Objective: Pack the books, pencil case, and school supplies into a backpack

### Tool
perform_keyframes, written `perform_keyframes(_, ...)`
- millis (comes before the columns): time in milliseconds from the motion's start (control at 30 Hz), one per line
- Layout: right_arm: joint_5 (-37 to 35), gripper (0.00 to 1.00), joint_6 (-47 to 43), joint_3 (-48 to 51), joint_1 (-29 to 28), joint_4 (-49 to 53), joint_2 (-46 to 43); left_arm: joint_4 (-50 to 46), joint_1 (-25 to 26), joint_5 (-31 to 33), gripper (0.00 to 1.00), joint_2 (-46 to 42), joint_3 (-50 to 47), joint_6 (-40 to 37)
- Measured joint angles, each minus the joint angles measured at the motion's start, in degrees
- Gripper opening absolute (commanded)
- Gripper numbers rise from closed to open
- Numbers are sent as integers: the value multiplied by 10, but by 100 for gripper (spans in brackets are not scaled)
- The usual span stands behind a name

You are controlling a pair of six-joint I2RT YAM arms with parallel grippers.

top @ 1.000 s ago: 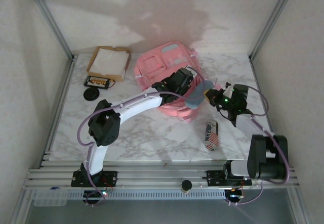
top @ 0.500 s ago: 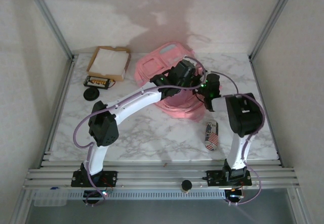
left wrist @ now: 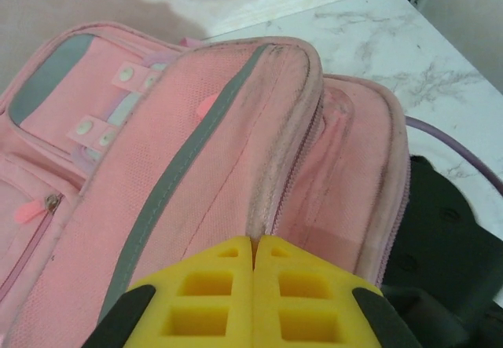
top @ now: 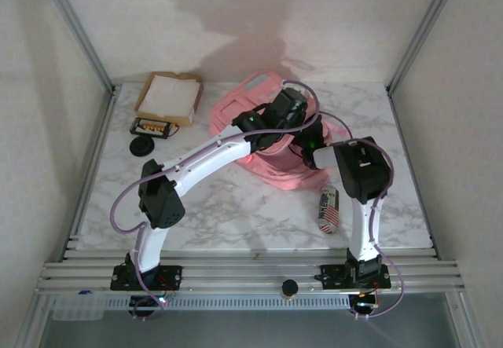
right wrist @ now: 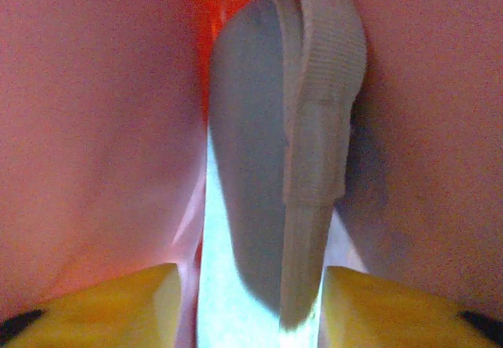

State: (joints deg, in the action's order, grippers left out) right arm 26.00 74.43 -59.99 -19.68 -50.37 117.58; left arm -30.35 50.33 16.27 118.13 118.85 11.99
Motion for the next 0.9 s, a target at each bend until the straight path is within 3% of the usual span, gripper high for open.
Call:
perform_keyframes(233, -45, 82, -66, 133, 28, 119, -186, 9, -20, 0, 0, 0, 0, 32)
perform_keyframes(433, -78, 82, -120, 205, 67, 218, -323, 14, -22, -24, 0, 0, -1, 54)
perform_keyframes(633, -137, 75, -223, 175, 86, 405, -473, 62, -24, -92, 2, -1, -58, 87)
perform_keyframes(800, -199, 70, -297, 125, 45, 543, -566, 96, -29, -176, 39, -9, -126, 117)
perform_keyframes(900, -209, 64, -322, 96, 6, 602, -574, 139, -52, -218, 51, -79, -245, 149)
